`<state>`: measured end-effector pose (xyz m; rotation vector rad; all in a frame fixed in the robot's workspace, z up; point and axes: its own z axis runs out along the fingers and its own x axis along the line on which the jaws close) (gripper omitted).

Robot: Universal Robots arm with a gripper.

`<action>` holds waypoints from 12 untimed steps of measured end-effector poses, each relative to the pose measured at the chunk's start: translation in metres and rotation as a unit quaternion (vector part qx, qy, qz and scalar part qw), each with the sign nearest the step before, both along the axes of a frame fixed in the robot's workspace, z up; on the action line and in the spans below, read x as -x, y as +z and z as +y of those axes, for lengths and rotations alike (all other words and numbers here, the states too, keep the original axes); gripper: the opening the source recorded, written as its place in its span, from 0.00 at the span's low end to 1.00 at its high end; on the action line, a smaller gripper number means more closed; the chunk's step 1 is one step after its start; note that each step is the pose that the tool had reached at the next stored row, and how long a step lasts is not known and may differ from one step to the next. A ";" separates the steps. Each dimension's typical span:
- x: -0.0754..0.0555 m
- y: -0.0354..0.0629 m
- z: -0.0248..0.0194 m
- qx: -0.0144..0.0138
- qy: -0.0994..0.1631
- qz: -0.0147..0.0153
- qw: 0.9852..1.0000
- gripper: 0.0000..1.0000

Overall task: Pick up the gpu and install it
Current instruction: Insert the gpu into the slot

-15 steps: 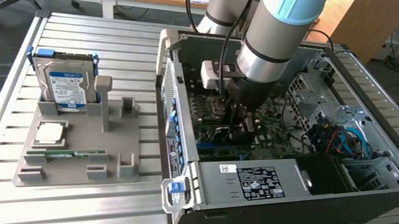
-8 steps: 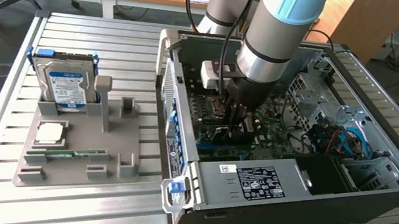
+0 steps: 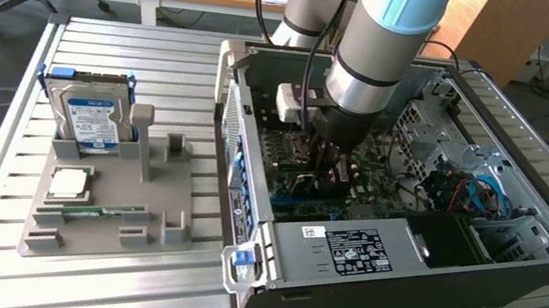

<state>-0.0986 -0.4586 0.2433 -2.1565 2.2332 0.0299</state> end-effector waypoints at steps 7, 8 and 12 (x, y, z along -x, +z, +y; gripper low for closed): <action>0.000 0.0001 0.0000 0.000 0.000 0.000 1.000 0.28; 0.000 0.0000 0.0000 0.000 0.000 0.000 1.000 0.28; 0.000 0.0000 0.0000 0.000 0.000 0.000 1.000 0.28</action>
